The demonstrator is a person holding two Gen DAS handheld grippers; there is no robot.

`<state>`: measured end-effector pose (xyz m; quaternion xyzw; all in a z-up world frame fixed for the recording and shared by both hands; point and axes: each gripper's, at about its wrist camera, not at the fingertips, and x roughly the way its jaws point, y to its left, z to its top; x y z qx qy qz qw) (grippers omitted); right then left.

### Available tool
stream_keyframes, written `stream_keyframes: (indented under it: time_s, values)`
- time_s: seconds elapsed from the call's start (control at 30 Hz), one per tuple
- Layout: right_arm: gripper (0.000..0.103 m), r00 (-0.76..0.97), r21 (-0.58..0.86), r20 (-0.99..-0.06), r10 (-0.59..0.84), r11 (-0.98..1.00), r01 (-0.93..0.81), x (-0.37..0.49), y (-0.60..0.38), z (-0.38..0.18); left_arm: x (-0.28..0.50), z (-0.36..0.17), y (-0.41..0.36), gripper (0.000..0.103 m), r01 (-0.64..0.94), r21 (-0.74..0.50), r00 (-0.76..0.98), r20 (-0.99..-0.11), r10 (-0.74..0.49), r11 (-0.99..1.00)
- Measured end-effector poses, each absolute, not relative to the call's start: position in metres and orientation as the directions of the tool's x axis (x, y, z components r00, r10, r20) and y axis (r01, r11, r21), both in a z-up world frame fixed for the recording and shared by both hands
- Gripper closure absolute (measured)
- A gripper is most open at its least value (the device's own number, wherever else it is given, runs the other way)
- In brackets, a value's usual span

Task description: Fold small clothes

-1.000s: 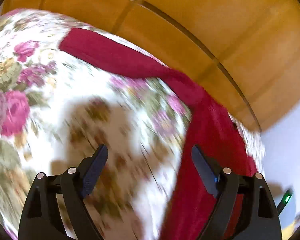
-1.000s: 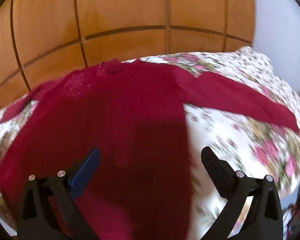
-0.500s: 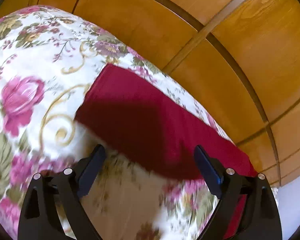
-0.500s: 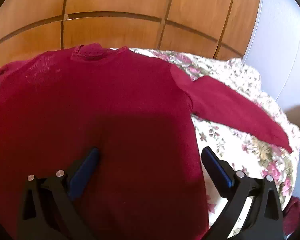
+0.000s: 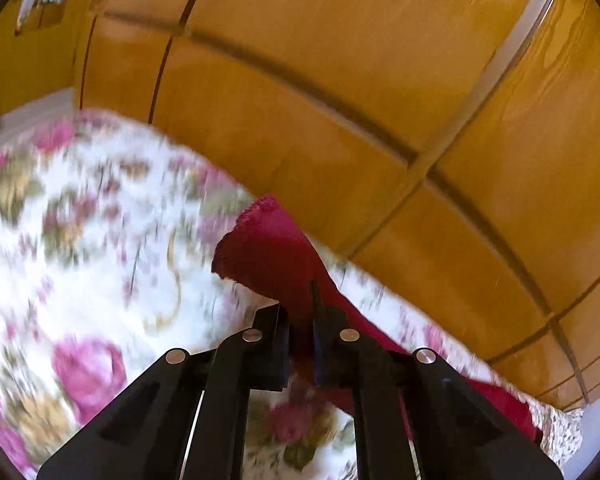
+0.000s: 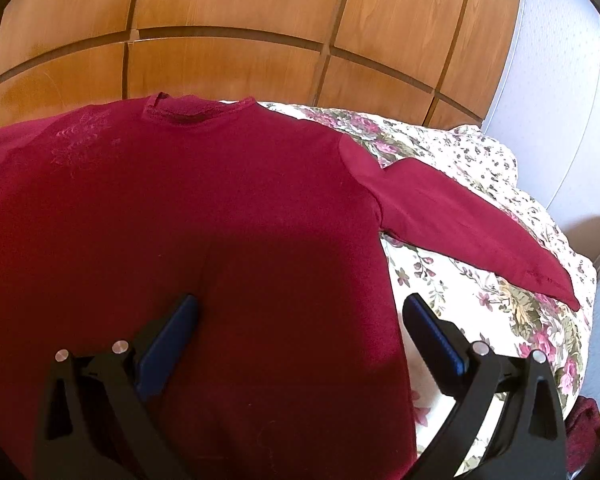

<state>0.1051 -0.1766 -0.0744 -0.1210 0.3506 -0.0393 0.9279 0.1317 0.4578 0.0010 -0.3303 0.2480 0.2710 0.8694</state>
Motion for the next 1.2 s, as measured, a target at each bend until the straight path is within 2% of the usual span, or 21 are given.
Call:
stream_keyframes:
  time_s: [0.13, 0.3, 0.5, 0.6, 0.77, 0.93, 1.07, 1.2]
  values:
    - [0.002, 0.750, -0.249, -0.642, -0.156, 0.968, -0.012, 0.105, -0.177, -0.074, 0.156, 0.025, 0.458, 0.096, -0.617, -0.397, 0.729, -0.613, 0.304, 0.679]
    - [0.002, 0.750, -0.245, -0.644, -0.152, 0.969, -0.014, 0.105, -0.178, -0.074, 0.170, 0.046, 0.428, 0.096, -0.522, -0.453, 0.799, -0.558, 0.227, 0.723]
    - [0.002, 0.750, -0.245, -0.644, -0.152, 0.969, -0.014, 0.105, -0.177, -0.074, 0.177, 0.069, 0.352, 0.096, -0.382, -0.504, 0.871, -0.478, 0.118, 0.775]
    - [0.002, 0.749, -0.241, -0.645, -0.149, 0.970, -0.015, 0.106, -0.178, -0.073, 0.189, 0.077, 0.301, 0.096, -0.283, -0.521, 0.891, -0.453, 0.020, 0.805]
    - [0.002, 0.748, -0.226, -0.650, -0.137, 0.974, -0.019, 0.106, -0.180, -0.073, 0.203, 0.080, 0.217, 0.096, -0.142, -0.495, 0.896, -0.433, -0.102, 0.857]
    - [0.002, 0.747, -0.213, -0.653, -0.126, 0.977, -0.021, 0.106, -0.181, -0.073, 0.220, 0.073, 0.135, 0.096, -0.023, -0.484, 0.871, -0.439, -0.220, 0.875]
    - [0.002, 0.745, -0.198, -0.657, -0.115, 0.980, -0.024, 0.106, -0.182, -0.073, 0.235, 0.059, 0.078, 0.096, 0.035, -0.480, 0.827, -0.478, -0.295, 0.877]
    - [0.002, 0.744, -0.197, -0.658, -0.114, 0.980, -0.023, 0.106, -0.182, -0.073, 0.247, 0.043, 0.030, 0.096, 0.098, -0.424, 0.785, -0.523, -0.332, 0.900]
